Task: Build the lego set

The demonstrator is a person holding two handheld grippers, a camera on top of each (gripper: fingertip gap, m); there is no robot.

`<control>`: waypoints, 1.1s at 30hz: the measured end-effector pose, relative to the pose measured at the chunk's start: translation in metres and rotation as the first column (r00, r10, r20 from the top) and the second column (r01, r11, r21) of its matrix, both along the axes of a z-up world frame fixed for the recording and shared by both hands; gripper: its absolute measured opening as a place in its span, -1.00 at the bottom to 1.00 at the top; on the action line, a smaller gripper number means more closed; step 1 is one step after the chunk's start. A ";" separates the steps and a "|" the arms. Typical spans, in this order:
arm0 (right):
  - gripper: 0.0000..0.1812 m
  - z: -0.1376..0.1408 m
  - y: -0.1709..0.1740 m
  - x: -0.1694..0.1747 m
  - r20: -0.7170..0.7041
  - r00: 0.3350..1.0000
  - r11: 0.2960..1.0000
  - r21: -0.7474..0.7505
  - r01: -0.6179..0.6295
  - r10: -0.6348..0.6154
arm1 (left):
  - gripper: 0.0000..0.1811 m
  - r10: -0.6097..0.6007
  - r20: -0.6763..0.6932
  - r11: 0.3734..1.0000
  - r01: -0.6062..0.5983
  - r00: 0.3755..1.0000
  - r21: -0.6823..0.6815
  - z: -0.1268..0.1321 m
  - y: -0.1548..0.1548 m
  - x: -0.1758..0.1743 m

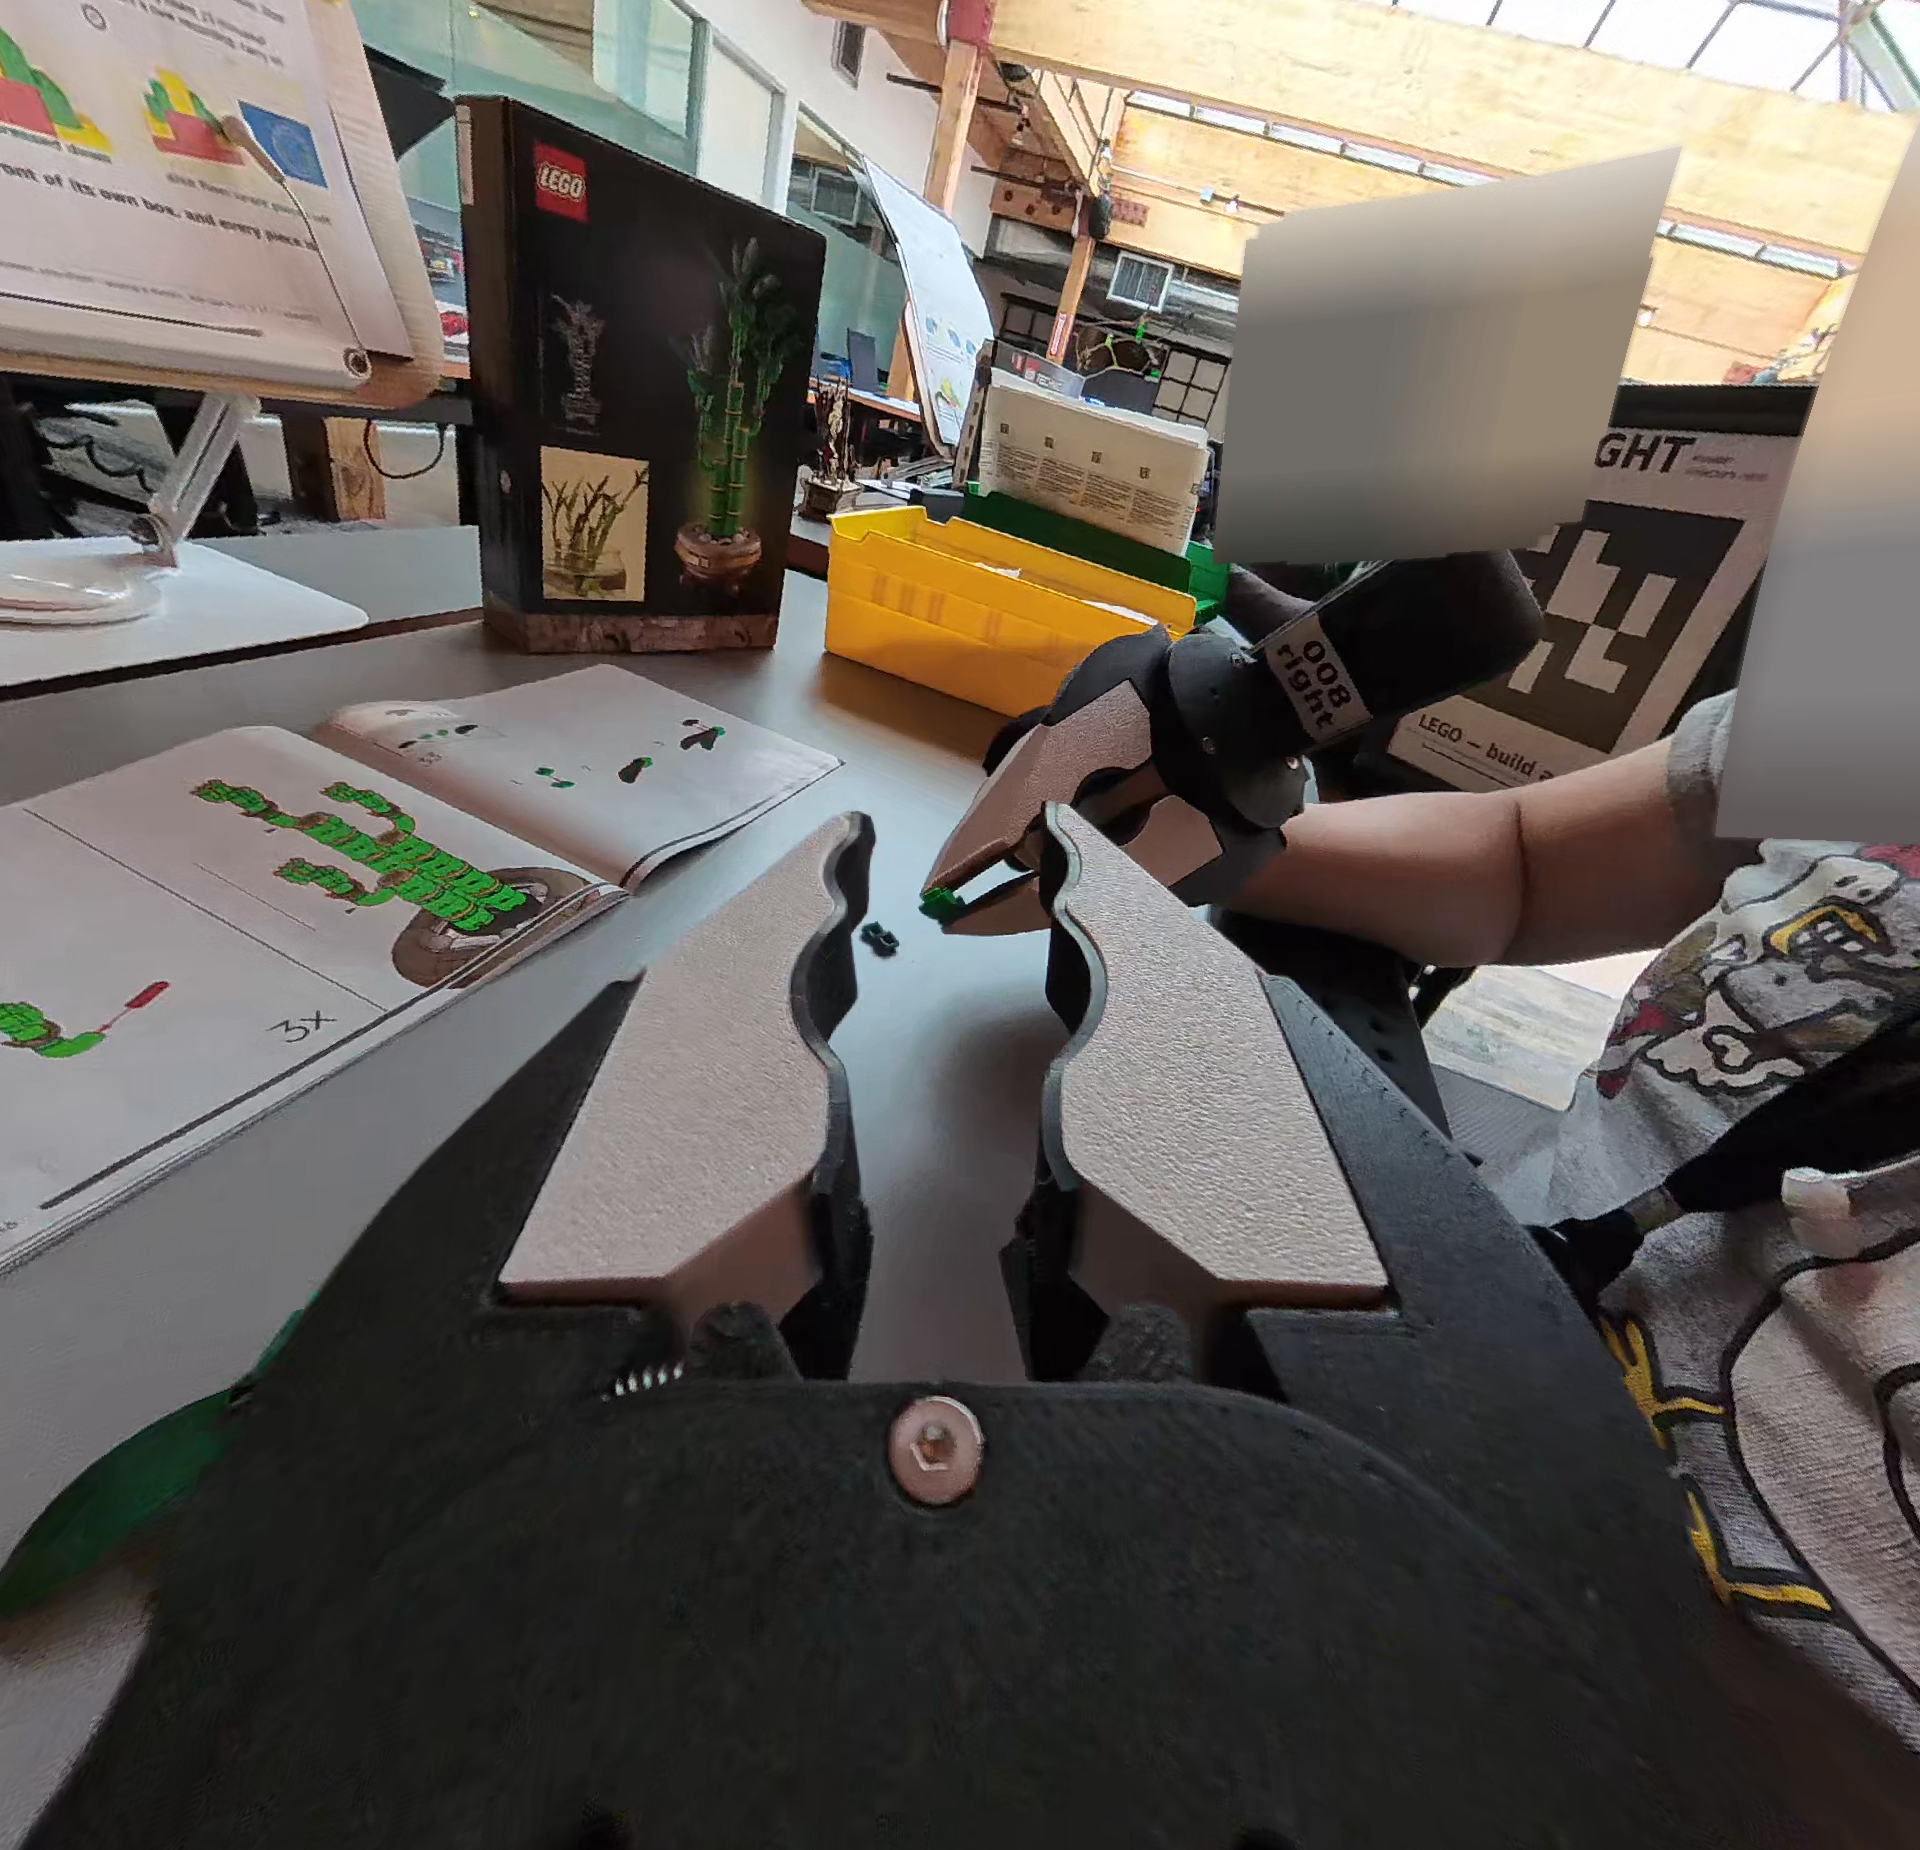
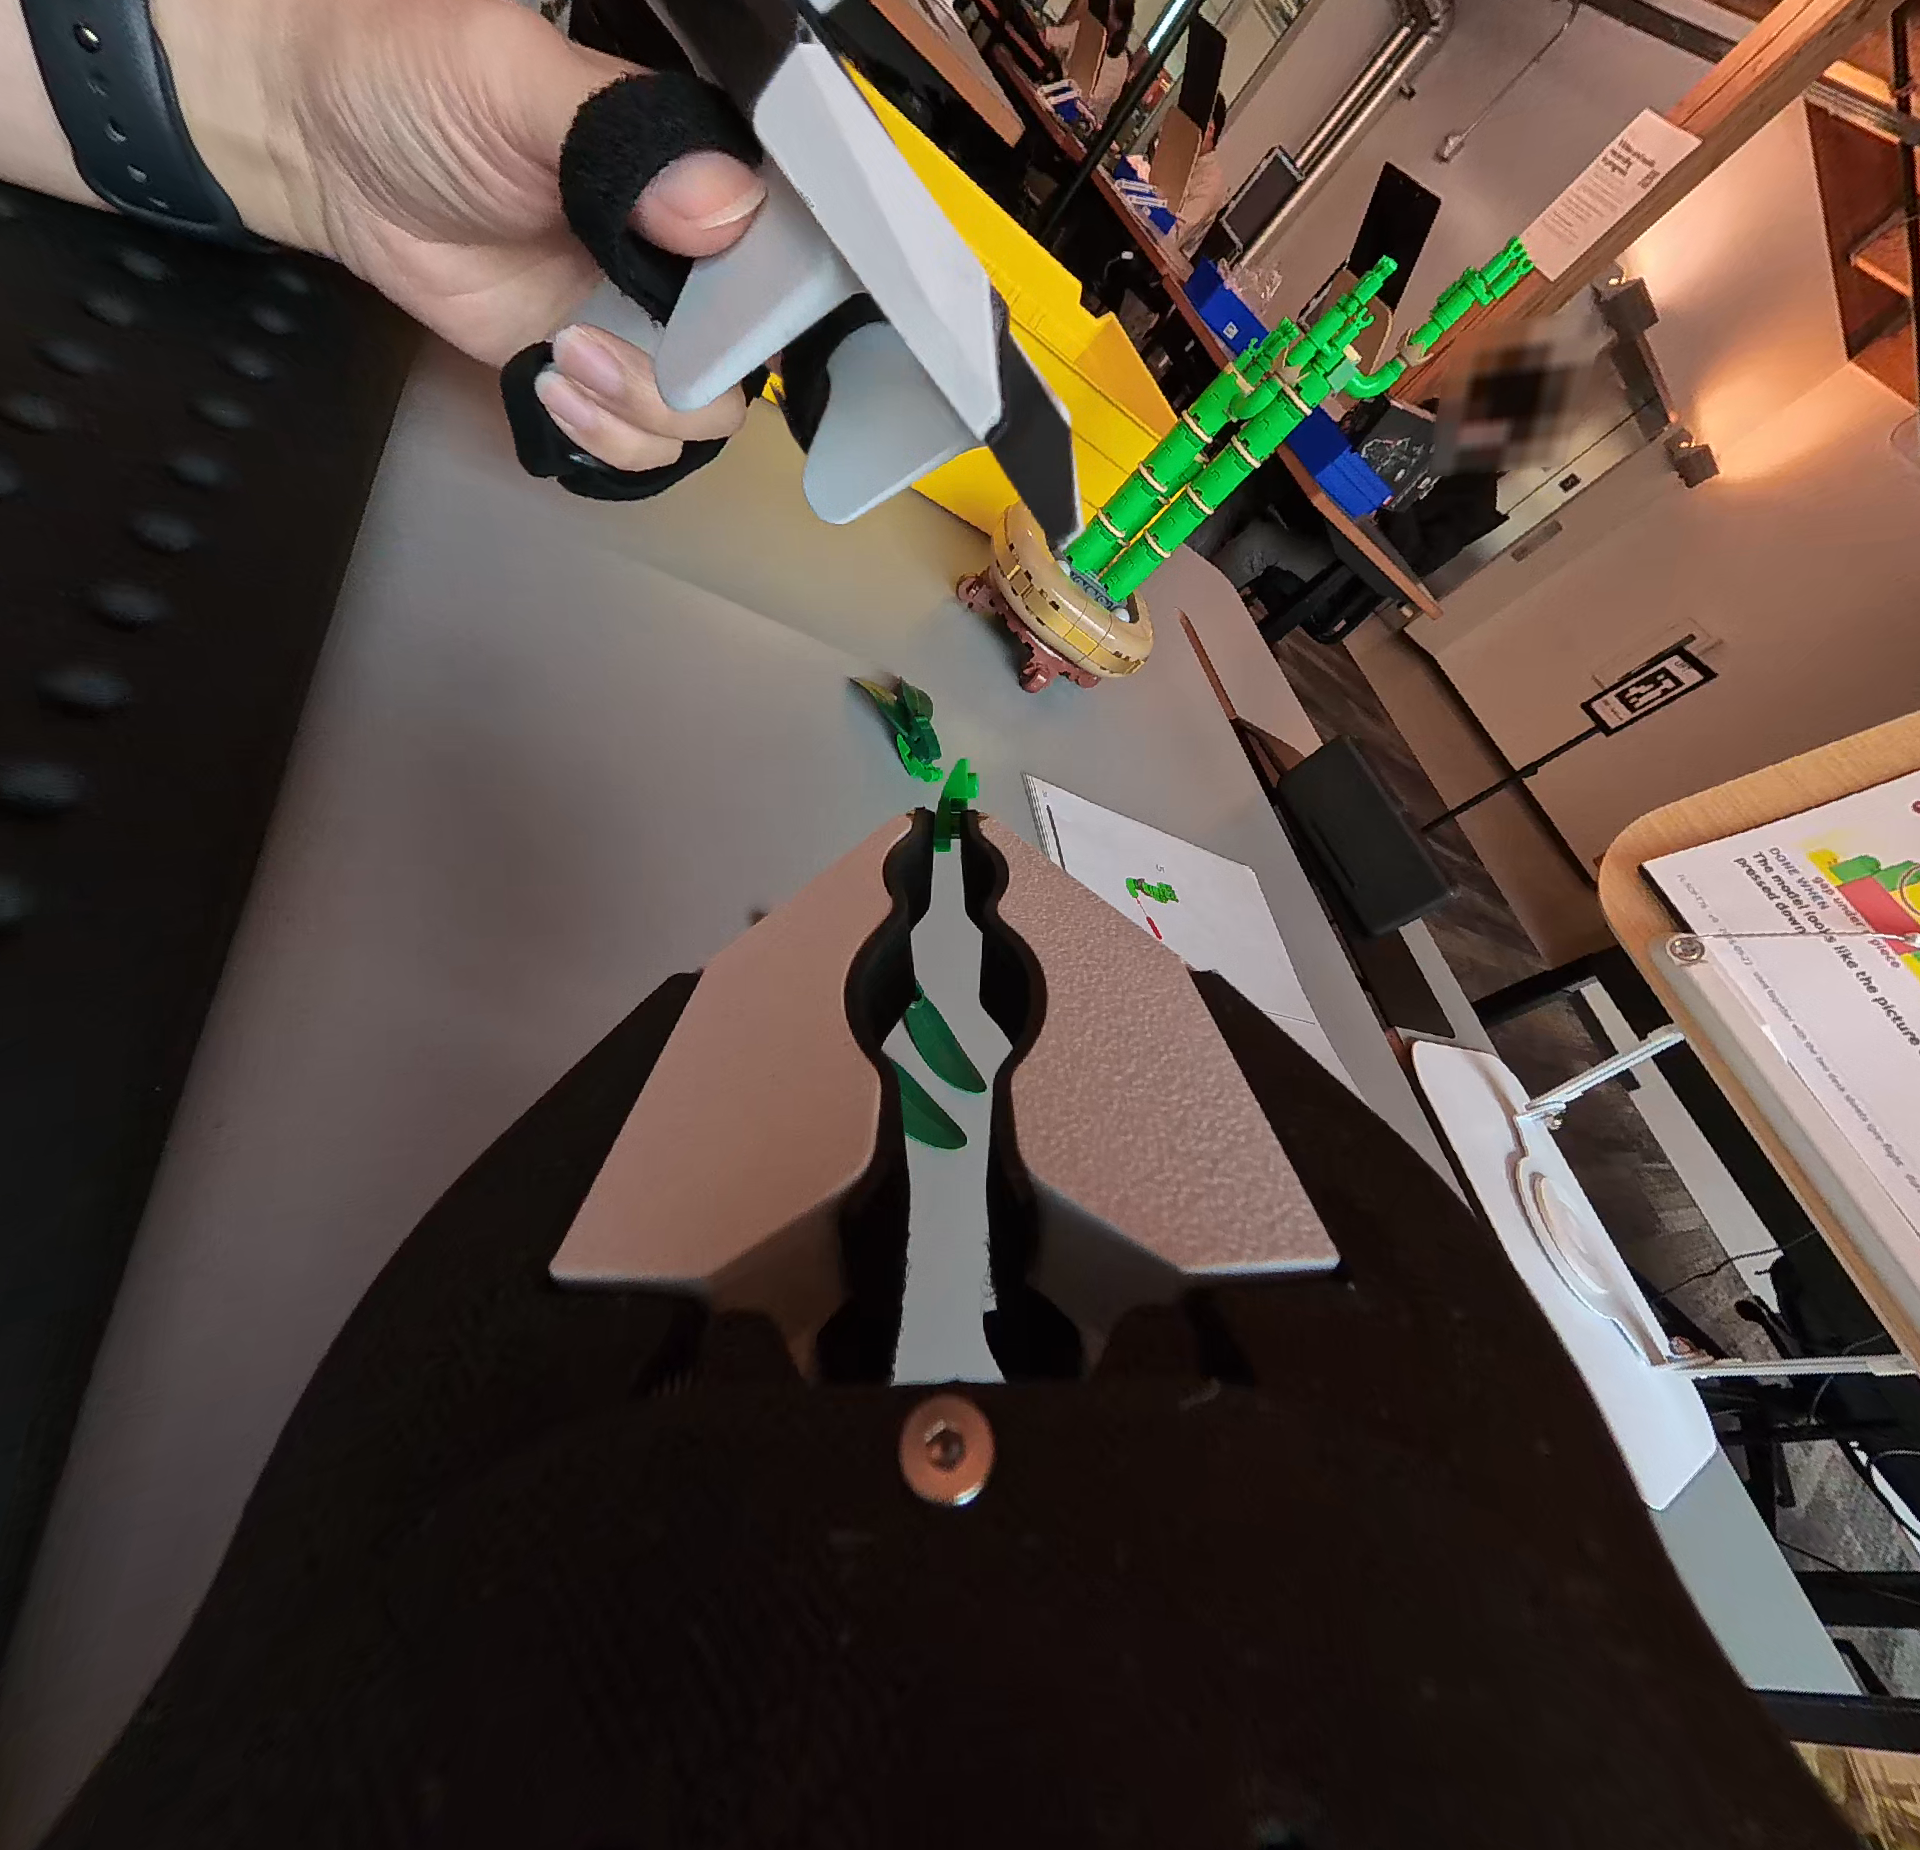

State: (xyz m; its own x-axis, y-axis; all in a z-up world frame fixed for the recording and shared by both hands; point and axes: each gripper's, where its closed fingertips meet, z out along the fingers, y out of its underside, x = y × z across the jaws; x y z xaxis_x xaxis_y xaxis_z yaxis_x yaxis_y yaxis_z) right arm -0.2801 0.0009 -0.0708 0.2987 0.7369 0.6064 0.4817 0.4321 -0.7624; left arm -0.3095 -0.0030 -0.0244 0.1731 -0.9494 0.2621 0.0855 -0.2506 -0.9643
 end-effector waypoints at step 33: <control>-0.96 -0.001 0.003 0.004 -0.026 1.000 0.999 -0.054 0.004 -0.005 | -0.69 -0.007 -0.137 0.978 -0.022 0.991 -0.208 -0.039 0.010 0.014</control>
